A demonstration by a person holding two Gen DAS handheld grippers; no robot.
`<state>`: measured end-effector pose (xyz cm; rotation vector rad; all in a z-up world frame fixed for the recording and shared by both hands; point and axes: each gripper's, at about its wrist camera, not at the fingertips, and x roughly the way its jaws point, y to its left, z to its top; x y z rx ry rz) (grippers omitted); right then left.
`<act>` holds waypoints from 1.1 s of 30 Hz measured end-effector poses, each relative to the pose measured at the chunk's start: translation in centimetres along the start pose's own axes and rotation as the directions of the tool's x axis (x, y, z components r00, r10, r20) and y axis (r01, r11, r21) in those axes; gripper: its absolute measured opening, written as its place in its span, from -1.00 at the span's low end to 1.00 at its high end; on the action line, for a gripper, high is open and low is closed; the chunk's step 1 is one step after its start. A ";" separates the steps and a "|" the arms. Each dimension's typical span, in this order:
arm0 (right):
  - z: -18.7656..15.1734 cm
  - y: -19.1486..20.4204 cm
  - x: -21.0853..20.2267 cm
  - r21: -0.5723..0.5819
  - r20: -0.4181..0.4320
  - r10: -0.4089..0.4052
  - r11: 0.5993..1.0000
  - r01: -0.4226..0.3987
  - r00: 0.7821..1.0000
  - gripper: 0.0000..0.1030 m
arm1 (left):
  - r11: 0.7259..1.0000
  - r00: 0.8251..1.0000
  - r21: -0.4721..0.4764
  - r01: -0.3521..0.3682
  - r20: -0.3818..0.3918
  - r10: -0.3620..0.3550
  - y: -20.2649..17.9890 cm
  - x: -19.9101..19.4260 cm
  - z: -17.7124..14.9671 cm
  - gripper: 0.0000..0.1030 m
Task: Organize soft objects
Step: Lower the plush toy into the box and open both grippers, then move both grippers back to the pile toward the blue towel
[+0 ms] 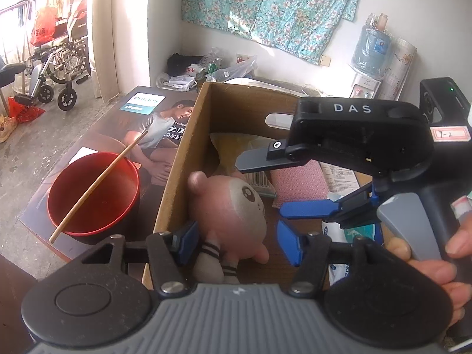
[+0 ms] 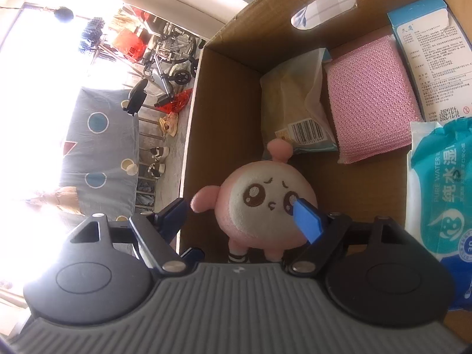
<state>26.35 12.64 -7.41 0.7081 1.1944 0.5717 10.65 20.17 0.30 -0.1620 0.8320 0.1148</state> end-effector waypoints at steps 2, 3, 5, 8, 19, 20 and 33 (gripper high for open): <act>-0.1 0.3 -1.1 -0.019 0.015 0.013 1.000 -0.013 1.000 0.56 | 1.000 1.000 -0.001 0.010 0.021 -0.010 -0.4 -0.8 0.0 0.31; -0.3 0.5 -1.5 -0.026 0.022 0.017 1.000 -0.017 1.000 0.56 | 1.000 0.999 -0.001 0.013 0.031 -0.013 -0.7 -1.2 0.0 0.35; -0.7 0.9 -3.1 -0.044 0.044 0.030 0.999 -0.028 0.999 0.56 | 1.000 0.999 0.003 0.020 0.046 -0.020 -1.4 -1.9 0.1 0.39; -1.1 0.8 -5.9 -0.065 0.081 0.061 0.996 -0.056 0.995 0.57 | 0.999 0.997 0.016 0.045 0.069 -0.046 -2.7 -3.1 0.2 0.49; -4.4 -2.8 -18.9 -0.109 0.305 0.094 0.992 -0.063 0.948 0.58 | 0.980 0.979 0.105 0.168 0.102 -0.179 -10.4 -5.2 -0.5 0.57; -4.8 -3.3 -20.0 -0.113 0.327 0.086 0.992 -0.051 0.941 0.58 | 0.977 0.977 0.111 0.180 0.099 -0.191 -11.3 -5.2 -0.6 0.57; -6.6 -16.6 -39.4 0.097 0.643 -0.267 0.958 0.269 0.718 0.59 | 0.920 0.930 0.188 0.344 0.068 -0.362 -22.8 -3.2 -2.2 0.57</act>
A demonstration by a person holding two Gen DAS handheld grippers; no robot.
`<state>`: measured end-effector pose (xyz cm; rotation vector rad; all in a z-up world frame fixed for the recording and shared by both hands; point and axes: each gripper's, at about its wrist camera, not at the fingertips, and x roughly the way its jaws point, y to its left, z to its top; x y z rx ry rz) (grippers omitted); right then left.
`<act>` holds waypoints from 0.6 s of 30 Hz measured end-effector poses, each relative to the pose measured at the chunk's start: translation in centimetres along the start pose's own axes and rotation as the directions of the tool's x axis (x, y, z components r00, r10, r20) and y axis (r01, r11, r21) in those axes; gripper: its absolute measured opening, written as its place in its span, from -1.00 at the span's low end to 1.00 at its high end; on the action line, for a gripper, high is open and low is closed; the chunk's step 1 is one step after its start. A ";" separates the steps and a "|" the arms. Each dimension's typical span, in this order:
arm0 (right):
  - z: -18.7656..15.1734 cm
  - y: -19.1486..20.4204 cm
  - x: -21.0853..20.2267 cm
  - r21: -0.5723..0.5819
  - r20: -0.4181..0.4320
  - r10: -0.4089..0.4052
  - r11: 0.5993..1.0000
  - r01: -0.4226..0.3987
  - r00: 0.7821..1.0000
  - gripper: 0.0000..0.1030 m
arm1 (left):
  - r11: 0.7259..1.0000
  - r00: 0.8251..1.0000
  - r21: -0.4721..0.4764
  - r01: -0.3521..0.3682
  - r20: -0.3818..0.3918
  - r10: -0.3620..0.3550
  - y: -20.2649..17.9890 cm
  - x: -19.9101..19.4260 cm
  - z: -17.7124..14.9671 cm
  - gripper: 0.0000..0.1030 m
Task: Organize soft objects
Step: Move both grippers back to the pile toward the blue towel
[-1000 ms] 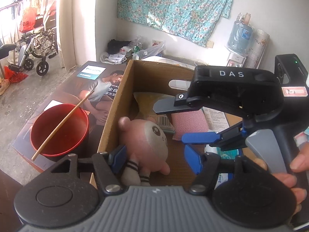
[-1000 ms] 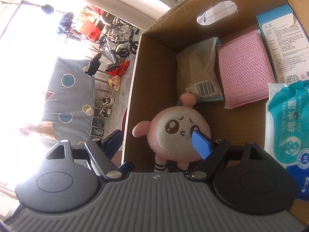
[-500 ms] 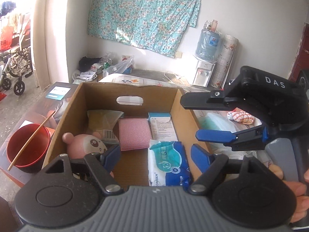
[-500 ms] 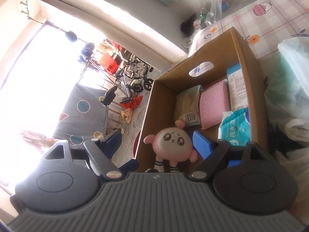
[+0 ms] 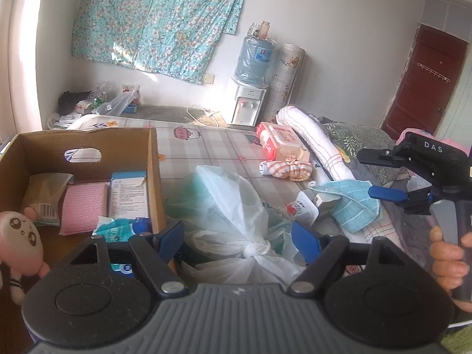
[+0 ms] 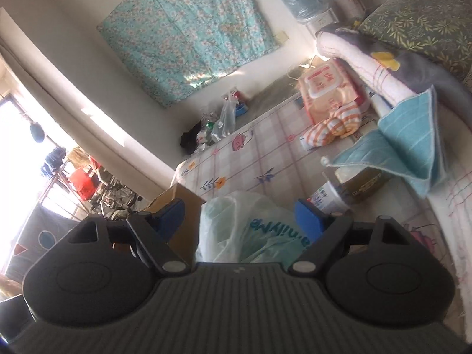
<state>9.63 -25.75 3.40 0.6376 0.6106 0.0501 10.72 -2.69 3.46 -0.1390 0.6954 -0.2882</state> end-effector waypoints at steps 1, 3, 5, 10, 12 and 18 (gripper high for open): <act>0.8 -1.4 -0.4 0.007 0.024 -0.038 0.999 0.038 0.999 0.59 | 1.000 1.000 0.002 0.011 0.004 -0.011 -0.7 0.6 -0.1 0.57; 2.4 -4.5 -0.9 0.039 0.064 -0.107 0.994 0.105 0.992 0.59 | 1.000 0.999 0.008 0.029 0.014 -0.029 -1.9 1.5 -0.2 0.56; 3.9 -8.2 -0.6 0.085 0.078 -0.174 0.982 0.168 0.982 0.59 | 0.998 0.999 0.025 0.049 0.017 -0.049 -3.2 2.5 -0.2 0.54; 5.8 -13.5 2.5 0.123 0.032 -0.273 0.956 0.267 0.962 0.59 | 0.996 0.998 0.063 0.058 -0.003 -0.058 -5.2 4.5 -0.4 0.47; 6.3 -15.0 4.2 0.132 0.005 -0.297 0.947 0.293 0.955 0.58 | 0.996 0.998 0.069 0.060 -0.016 -0.059 -5.6 5.1 -0.5 0.46; 6.7 -17.6 7.6 0.140 -0.054 -0.281 0.948 0.286 0.958 0.48 | 0.994 0.997 0.090 0.062 -0.057 -0.057 -5.9 6.2 -0.8 0.45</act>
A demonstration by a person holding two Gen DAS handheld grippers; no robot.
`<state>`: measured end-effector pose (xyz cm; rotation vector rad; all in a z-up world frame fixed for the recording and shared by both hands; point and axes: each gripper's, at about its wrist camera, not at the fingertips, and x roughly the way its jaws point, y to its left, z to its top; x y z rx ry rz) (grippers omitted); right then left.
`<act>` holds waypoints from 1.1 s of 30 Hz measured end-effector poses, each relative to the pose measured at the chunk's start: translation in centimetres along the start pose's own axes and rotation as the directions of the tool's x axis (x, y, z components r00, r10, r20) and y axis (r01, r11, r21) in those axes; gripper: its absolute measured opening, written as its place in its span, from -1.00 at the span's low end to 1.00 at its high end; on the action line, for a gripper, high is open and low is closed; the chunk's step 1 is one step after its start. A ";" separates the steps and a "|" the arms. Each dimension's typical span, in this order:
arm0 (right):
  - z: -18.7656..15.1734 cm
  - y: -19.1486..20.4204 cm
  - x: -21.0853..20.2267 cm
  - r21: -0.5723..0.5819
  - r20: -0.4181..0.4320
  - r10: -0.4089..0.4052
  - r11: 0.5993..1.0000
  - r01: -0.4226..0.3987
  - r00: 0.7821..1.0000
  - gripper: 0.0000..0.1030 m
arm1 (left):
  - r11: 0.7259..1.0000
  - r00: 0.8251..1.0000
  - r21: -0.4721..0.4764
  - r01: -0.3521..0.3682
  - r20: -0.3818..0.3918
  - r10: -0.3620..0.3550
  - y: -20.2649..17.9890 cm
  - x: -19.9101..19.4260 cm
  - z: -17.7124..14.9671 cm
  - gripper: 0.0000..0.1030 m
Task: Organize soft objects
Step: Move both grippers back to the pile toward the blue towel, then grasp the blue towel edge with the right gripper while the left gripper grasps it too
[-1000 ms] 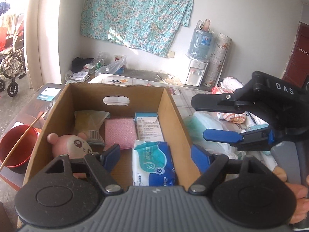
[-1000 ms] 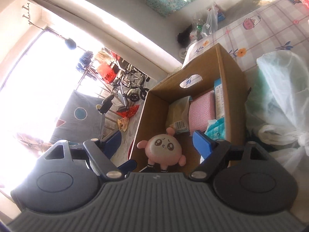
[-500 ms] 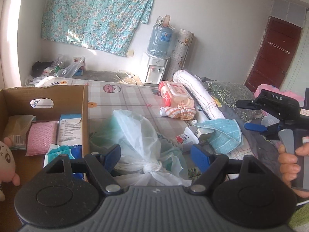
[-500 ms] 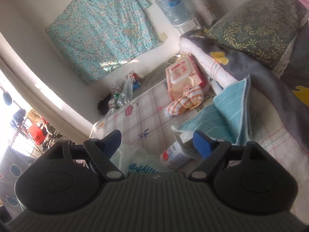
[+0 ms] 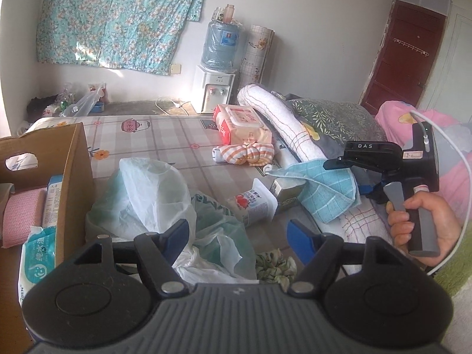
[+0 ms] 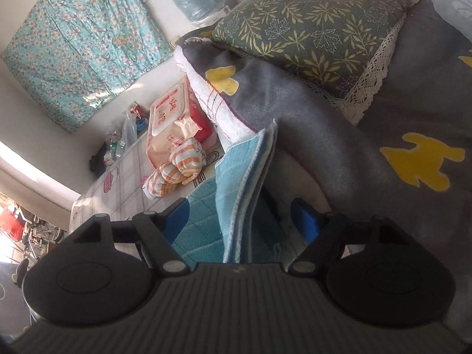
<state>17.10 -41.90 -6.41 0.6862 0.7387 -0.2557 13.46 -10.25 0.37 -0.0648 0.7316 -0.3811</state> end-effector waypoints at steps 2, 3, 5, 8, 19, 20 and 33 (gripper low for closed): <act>-0.7 0.5 -0.7 -0.022 -0.006 0.069 0.997 -0.069 0.998 0.48 | 1.000 1.000 0.002 -0.006 -0.011 0.006 0.1 0.3 0.0 0.45; -0.9 0.6 -0.8 -0.039 -0.006 0.098 0.994 -0.098 0.995 0.50 | 1.000 1.000 0.000 -0.005 -0.017 0.005 0.2 0.4 -0.1 0.45; -1.7 1.5 -2.0 -0.103 -0.010 0.149 0.983 -0.149 0.989 0.58 | 1.000 1.000 -0.005 -0.001 -0.029 0.001 0.3 0.8 -0.1 0.45; -2.8 2.5 -2.7 -0.216 -0.030 0.168 0.961 -0.170 0.985 0.71 | 1.000 0.999 -0.002 0.005 -0.040 -0.005 0.2 1.1 -0.2 0.45; -6.9 6.1 -0.8 -0.583 0.001 -0.100 0.808 0.082 0.995 0.40 | 1.000 0.998 -0.017 0.006 -0.061 -0.007 0.2 0.9 -0.4 0.45; -7.0 6.2 -0.6 -0.592 0.013 -0.128 0.798 0.111 0.992 0.11 | 1.000 0.998 -0.017 0.005 -0.060 -0.006 0.2 0.8 -0.4 0.45; -2.0 3.4 -6.2 -0.149 0.000 0.155 0.977 -0.154 0.988 -0.85 | 1.000 0.999 -0.030 0.001 -0.038 -0.002 0.7 -1.2 -0.9 0.45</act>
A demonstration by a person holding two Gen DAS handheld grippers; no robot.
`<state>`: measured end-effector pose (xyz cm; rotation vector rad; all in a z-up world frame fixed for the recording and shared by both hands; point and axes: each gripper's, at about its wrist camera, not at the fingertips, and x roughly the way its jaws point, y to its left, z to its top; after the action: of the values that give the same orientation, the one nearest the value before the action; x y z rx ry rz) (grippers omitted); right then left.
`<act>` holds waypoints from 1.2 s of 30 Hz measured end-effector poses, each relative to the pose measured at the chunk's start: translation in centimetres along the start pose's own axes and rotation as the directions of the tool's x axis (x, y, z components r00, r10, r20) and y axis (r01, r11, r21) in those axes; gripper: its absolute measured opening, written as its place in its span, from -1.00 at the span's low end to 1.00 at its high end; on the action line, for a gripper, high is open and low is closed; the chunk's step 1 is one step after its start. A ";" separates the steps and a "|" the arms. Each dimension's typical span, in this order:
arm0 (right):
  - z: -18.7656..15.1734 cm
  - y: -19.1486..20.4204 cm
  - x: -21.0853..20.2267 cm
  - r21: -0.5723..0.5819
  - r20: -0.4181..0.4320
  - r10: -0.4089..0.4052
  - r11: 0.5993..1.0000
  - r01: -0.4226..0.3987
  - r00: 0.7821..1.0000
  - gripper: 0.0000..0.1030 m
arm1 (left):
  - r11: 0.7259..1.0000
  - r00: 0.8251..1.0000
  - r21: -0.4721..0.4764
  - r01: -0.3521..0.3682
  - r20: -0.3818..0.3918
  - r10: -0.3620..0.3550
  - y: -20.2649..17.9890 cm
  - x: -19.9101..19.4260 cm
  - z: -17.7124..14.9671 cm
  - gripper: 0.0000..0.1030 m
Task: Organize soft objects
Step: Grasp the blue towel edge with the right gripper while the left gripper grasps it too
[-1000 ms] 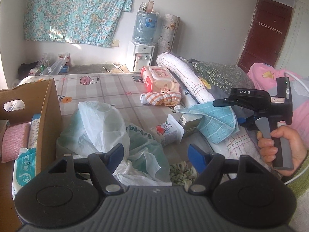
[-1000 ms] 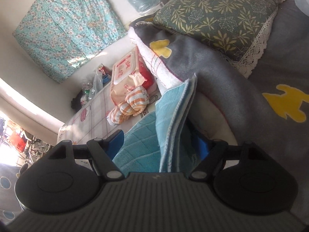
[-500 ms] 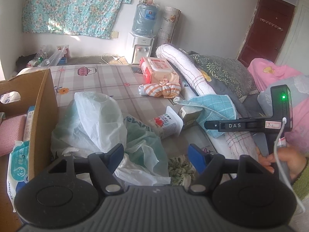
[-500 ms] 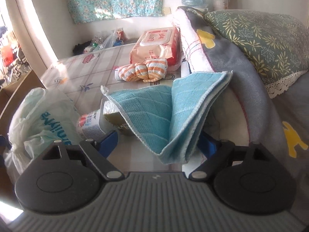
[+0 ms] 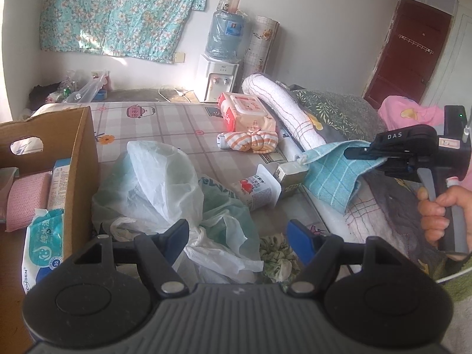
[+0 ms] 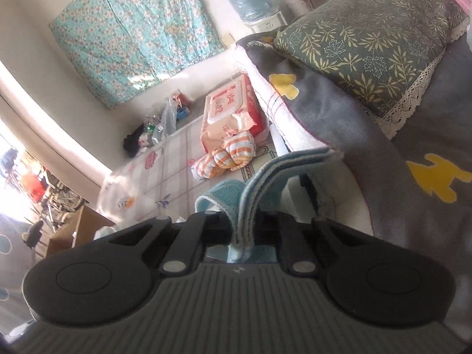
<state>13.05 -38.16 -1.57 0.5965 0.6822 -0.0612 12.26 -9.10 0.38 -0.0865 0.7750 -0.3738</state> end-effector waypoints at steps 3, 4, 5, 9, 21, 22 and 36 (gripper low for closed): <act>0.1 1.0 -2.5 0.035 0.013 0.093 0.995 -0.093 0.996 -0.85 | 1.000 1.000 0.001 0.003 0.006 -0.003 0.1 -0.5 -0.2 0.45; 0.0 1.4 -3.2 0.043 0.011 0.123 0.991 -0.123 0.992 -0.85 | 1.000 1.000 0.000 0.003 0.009 -0.003 0.1 -0.7 -0.3 0.45; -0.3 1.8 -4.0 0.057 0.005 0.166 0.984 -0.166 0.986 -0.85 | 1.000 1.000 -0.002 0.002 0.010 -0.002 0.2 -0.8 -0.3 0.45; -2.4 2.8 -6.5 0.156 -0.022 0.383 0.914 -0.376 0.923 -0.85 | 1.000 1.000 -0.006 0.003 0.020 -0.003 0.6 -1.8 -0.6 0.45; -18.5 -4.7 -4.4 0.363 -0.270 0.170 0.930 -0.063 0.948 -0.80 | 0.994 0.993 0.091 0.061 -0.106 -0.051 -0.8 -0.5 -4.1 0.07; -19.3 -5.0 -4.6 0.354 -0.275 0.147 0.934 -0.042 0.950 -0.80 | 0.992 0.990 0.100 0.076 -0.123 -0.063 -1.2 -0.2 -4.5 -0.03; -18.7 -1.8 -6.1 -0.007 -0.122 -0.013 1.000 0.012 0.992 -0.65 | 0.976 0.940 0.162 0.143 -0.331 -0.082 -6.2 7.1 -8.8 -0.67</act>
<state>-2.92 -30.46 -10.26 0.5929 0.8045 -0.0343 8.87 -16.90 -9.30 0.1080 1.0579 -0.5770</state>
